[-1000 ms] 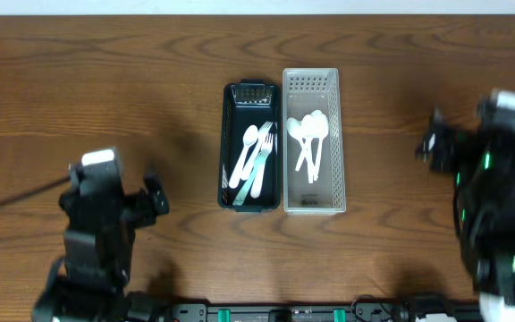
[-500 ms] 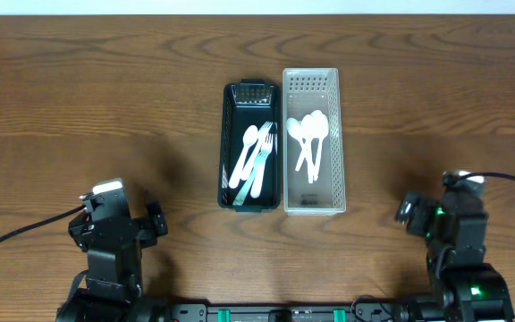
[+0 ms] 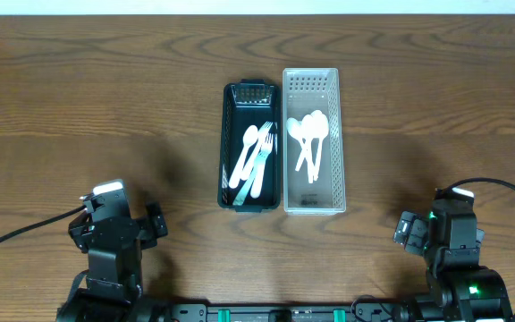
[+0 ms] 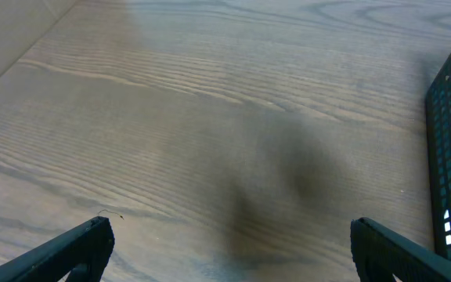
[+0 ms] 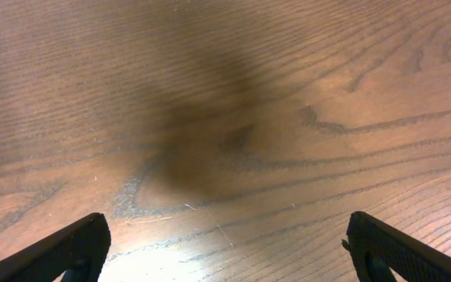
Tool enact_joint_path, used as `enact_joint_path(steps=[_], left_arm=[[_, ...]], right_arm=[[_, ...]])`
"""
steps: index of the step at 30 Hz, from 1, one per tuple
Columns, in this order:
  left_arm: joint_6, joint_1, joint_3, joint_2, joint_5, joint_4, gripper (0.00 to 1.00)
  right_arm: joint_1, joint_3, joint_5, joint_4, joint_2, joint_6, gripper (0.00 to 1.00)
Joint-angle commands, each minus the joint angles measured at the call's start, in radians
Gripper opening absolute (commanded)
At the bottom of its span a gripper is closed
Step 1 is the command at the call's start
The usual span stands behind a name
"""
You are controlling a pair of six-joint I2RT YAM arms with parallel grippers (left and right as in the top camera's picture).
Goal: Pack container
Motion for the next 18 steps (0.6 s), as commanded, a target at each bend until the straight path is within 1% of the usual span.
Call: enact_joint_path(steps=[1, 4, 8, 14, 16, 18], left_arm=[[0.006, -0.007, 0.001, -0.006, -0.019, 0.0, 0.98], [0.006, -0.007, 0.001, -0.006, -0.019, 0.0, 0.98], [0.006, -0.007, 0.001, -0.006, -0.019, 0.0, 0.98], [0.006, -0.007, 0.001, -0.006, -0.019, 0.0, 0.98], [0.006, -0.007, 0.001, -0.006, -0.019, 0.0, 0.98], [0.006, -0.007, 0.001, -0.006, -0.019, 0.0, 0.98]], right_arm=[[0.012, 0.0, 0.017, -0.002, -0.01, 0.013, 0.99], [0.013, 0.0, 0.017, -0.003, -0.032, 0.013, 0.99], [0.028, 0.0, 0.017, -0.003, -0.121, 0.013, 0.99], [0.061, 0.0, 0.018, -0.014, -0.383, 0.013, 0.99], [0.06, -0.001, -0.022, -0.043, -0.481, 0.013, 0.99], [0.053, -0.009, -0.04, -0.029, -0.568, 0.012, 0.99]])
